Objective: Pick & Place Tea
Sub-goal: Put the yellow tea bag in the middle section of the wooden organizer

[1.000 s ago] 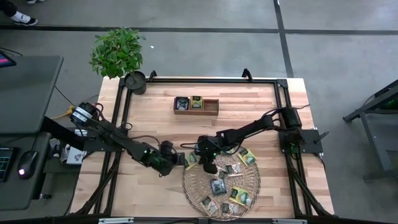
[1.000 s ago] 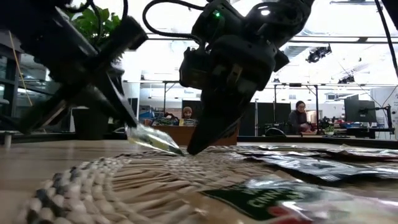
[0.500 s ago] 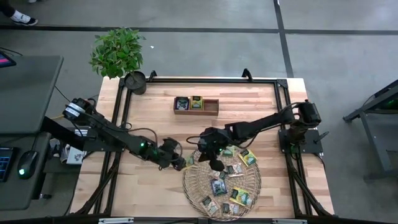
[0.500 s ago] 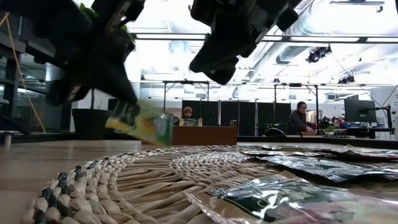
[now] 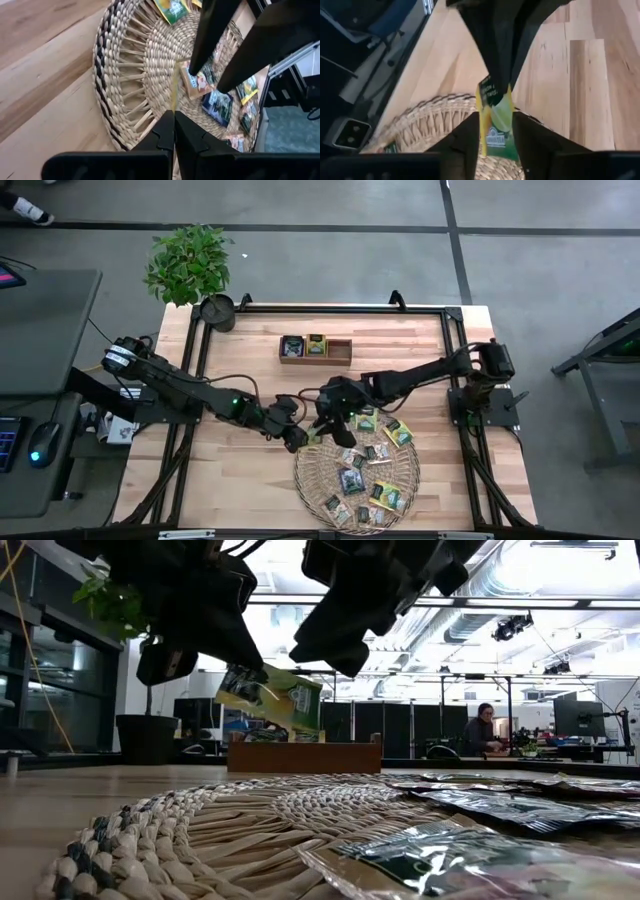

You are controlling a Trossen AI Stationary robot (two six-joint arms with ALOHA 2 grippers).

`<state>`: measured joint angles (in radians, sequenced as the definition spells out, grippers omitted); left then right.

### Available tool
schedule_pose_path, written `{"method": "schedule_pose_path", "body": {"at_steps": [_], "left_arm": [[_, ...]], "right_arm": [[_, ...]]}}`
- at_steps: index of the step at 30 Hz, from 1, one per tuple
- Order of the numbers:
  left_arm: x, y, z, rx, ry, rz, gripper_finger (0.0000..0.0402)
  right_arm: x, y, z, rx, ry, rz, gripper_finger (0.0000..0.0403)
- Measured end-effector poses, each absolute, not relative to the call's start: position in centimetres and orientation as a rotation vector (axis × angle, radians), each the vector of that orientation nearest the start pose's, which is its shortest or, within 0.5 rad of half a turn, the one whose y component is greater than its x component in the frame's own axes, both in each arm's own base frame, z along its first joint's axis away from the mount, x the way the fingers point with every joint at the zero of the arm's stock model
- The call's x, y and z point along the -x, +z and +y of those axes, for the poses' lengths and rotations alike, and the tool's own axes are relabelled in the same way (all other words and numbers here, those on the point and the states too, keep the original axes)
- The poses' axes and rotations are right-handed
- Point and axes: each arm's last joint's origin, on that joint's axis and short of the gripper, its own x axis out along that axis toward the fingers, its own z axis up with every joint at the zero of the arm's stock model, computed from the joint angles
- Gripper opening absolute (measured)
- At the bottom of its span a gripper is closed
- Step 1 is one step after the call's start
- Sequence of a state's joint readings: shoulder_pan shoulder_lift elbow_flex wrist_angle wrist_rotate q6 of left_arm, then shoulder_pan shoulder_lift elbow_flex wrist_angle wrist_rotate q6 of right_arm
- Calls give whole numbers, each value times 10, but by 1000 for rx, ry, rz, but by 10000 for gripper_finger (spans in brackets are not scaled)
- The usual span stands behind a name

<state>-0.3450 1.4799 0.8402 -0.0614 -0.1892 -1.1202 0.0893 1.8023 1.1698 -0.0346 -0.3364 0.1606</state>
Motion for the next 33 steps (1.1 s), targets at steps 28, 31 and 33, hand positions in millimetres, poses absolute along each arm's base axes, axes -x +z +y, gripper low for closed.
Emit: {"method": "schedule_pose_path", "body": {"at_steps": [28,31,33], "left_arm": [[-290,211,-98,863,220,601,0],[-290,212,-98,861,225,596,0],[-290,211,-97,860,230,594,0]], "right_arm": [[-396,194,36,-317,334,677,122],[-396,195,36,-317,335,673,108],[-396,195,36,-314,344,668,93]]}}
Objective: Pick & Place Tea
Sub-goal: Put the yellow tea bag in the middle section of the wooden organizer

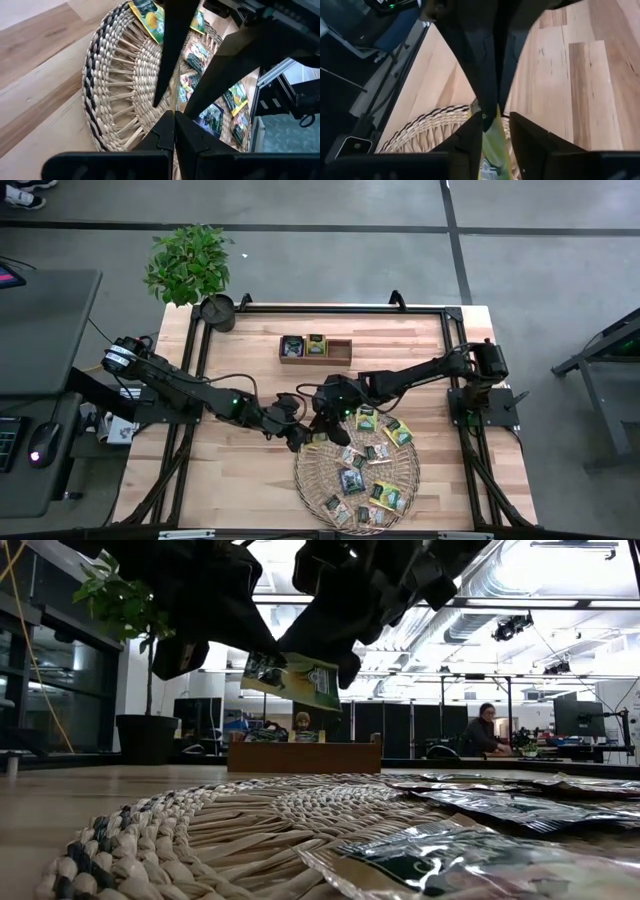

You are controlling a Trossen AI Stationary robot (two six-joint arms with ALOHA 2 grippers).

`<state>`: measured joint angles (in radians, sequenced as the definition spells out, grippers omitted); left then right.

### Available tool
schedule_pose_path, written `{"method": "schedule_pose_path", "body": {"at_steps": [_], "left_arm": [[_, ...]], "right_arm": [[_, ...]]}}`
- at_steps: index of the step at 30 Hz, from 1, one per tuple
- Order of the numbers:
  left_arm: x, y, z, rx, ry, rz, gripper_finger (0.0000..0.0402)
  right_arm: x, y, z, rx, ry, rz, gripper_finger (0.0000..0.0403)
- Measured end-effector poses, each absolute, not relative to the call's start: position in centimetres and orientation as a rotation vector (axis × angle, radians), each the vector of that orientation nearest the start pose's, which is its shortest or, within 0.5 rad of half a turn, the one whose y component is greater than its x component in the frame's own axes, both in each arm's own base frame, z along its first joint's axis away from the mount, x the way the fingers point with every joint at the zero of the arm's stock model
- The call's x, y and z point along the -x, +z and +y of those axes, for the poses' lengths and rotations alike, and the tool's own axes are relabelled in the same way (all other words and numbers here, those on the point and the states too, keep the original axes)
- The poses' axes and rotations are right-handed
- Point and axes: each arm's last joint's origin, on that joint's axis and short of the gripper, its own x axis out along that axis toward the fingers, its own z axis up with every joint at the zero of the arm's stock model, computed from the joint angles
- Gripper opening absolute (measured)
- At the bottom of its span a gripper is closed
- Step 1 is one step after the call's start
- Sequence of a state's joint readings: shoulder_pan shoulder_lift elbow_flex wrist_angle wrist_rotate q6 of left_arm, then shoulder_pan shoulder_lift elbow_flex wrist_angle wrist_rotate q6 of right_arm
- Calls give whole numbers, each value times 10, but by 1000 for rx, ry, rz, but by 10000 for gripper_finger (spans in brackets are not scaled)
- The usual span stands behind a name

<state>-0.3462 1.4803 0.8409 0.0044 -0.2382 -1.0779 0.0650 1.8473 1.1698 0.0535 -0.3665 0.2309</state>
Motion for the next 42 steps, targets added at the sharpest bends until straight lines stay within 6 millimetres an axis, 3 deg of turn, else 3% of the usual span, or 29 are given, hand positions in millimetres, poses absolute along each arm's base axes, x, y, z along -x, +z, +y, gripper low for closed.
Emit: {"method": "schedule_pose_path", "body": {"at_steps": [8,21,31,37,42], "left_arm": [[-289,211,-97,853,243,595,0],[-279,215,-89,752,319,626,0],[-270,226,-59,630,392,633,0],[-261,232,-44,600,456,649,0],[-263,233,-36,551,476,630,8]], "right_arm": [[-396,196,34,-316,376,658,6],[-397,198,29,-323,294,661,1],[-392,194,31,-336,251,716,0],[-389,207,21,-318,149,680,0],[-379,234,14,-276,31,608,0]]}}
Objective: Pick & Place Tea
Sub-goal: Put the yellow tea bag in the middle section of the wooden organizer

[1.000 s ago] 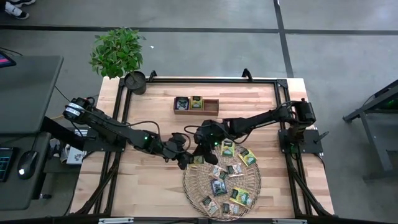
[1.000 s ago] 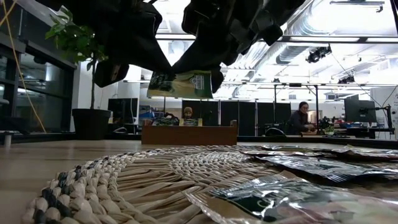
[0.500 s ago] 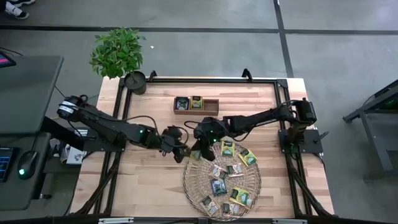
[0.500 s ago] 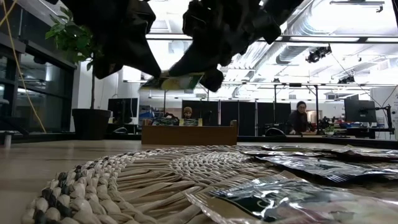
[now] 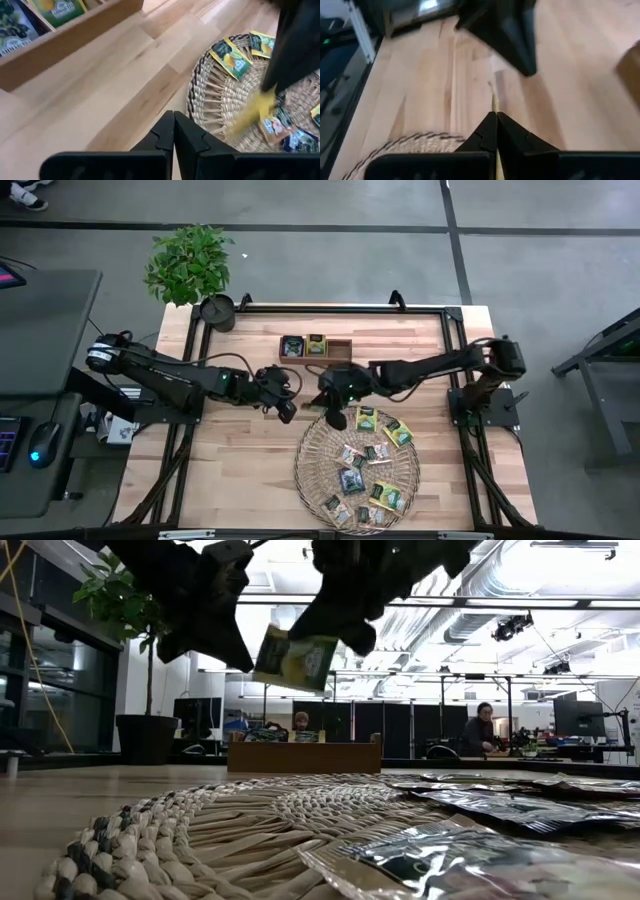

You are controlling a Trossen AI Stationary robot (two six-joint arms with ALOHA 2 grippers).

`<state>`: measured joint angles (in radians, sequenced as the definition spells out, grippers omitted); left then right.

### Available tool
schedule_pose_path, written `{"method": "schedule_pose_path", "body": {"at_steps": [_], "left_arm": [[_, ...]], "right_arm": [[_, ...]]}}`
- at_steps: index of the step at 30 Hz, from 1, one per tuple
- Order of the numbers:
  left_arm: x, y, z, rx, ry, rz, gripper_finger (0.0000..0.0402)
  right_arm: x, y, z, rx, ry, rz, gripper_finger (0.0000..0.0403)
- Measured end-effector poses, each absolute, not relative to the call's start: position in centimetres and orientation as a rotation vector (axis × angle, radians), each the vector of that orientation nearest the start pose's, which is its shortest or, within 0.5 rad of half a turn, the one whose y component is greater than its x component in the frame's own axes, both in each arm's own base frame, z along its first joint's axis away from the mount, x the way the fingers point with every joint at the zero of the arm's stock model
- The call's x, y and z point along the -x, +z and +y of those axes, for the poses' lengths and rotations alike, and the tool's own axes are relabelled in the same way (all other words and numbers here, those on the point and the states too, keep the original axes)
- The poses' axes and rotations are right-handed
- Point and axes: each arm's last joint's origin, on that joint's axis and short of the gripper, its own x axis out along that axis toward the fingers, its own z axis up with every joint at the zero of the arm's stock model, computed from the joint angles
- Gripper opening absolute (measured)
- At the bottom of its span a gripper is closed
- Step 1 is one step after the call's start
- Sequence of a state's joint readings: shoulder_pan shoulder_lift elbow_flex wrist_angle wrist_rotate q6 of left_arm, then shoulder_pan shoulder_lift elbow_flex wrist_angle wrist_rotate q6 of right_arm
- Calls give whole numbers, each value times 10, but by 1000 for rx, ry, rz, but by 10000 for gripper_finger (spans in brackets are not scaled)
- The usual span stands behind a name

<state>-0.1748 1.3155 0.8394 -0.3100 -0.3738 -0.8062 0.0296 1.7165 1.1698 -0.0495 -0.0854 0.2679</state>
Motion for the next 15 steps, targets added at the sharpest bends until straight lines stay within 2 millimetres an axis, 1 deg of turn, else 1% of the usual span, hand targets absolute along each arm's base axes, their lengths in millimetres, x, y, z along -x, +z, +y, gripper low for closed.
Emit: {"method": "schedule_pose_path", "body": {"at_steps": [3,6,11,13,15], "left_arm": [[-266,234,-28,537,470,618,32],[-273,240,-19,531,381,581,68],[-286,260,-9,463,147,410,130],[-289,267,-4,423,95,343,147],[-292,271,2,388,84,290,159]], "right_arm": [[-367,252,7,-255,-37,598,0],[-349,273,1,-230,-113,592,0],[-318,305,-3,-205,-204,558,0],[-306,321,-4,-203,-227,505,0],[-296,333,-4,-209,-250,456,0]]}}
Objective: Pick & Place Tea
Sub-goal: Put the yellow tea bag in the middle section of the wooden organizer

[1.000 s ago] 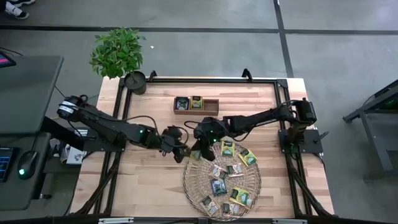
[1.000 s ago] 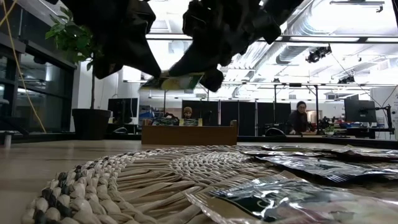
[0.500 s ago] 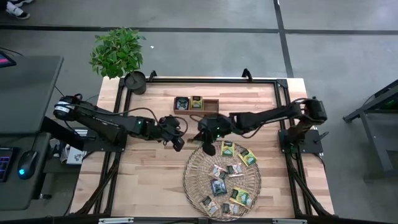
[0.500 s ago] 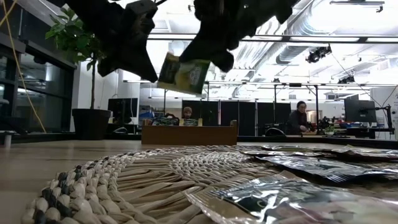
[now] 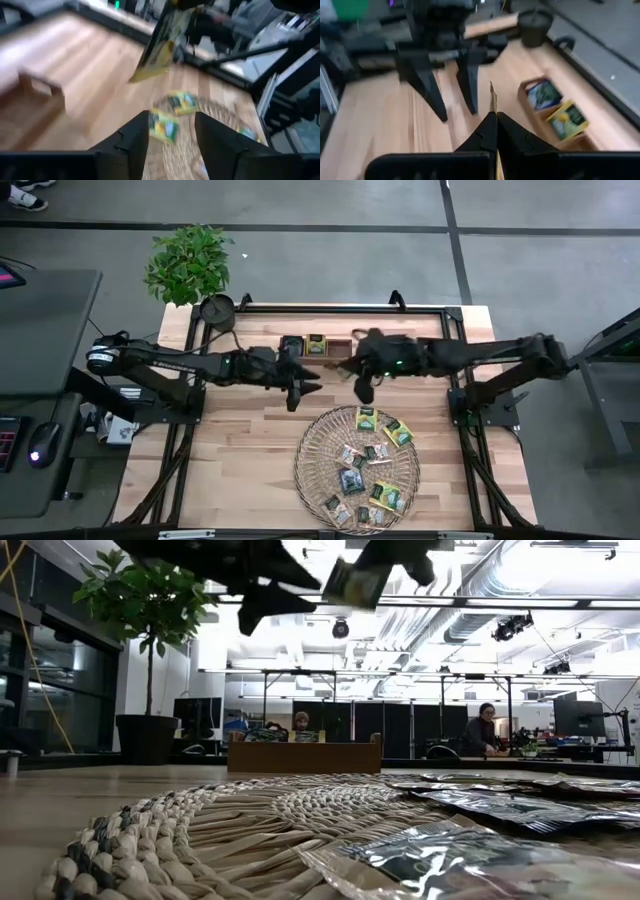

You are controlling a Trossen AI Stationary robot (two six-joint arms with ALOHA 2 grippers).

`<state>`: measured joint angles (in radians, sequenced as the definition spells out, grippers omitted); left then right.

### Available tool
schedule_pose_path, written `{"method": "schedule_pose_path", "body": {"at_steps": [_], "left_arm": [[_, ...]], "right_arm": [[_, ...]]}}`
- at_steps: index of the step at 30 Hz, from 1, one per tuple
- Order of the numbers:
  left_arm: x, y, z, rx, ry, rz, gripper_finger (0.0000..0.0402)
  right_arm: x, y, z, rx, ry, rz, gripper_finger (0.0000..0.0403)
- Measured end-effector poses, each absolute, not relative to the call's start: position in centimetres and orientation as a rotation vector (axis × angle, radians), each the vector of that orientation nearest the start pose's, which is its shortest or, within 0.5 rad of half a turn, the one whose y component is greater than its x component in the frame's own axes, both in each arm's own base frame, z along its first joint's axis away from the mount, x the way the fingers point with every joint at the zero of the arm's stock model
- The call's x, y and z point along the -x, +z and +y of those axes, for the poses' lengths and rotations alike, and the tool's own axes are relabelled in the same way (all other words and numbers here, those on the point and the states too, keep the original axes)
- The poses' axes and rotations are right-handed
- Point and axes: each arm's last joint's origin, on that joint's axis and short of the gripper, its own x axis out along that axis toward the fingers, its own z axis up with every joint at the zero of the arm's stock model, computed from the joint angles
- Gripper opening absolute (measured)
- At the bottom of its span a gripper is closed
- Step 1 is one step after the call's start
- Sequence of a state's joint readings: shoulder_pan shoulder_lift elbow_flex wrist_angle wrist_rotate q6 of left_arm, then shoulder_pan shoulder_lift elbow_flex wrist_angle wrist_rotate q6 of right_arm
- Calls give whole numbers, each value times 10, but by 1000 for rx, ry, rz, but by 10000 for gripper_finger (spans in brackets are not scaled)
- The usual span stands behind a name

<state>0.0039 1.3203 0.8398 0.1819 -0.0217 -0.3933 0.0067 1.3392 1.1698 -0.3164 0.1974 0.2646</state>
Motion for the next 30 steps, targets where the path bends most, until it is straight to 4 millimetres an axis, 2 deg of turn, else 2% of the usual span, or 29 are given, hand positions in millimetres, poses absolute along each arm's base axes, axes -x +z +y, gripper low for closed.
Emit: {"method": "schedule_pose_path", "body": {"at_steps": [4,8,12,18,24,30], "left_arm": [[-295,279,11,370,45,200,166],[-296,290,17,370,-1,92,167],[-296,300,21,369,-12,-14,167],[-296,304,22,374,-1,-64,167],[-296,307,24,375,66,-110,167],[-295,314,23,386,33,-178,167]], "right_arm": [[-277,356,-1,-211,-278,354,0],[-269,370,0,-223,-268,270,0],[-270,373,0,-223,-261,234,0],[-274,380,0,-217,-246,154,0],[-275,381,1,-227,-209,143,0],[-275,380,3,-227,-205,151,0]]}}
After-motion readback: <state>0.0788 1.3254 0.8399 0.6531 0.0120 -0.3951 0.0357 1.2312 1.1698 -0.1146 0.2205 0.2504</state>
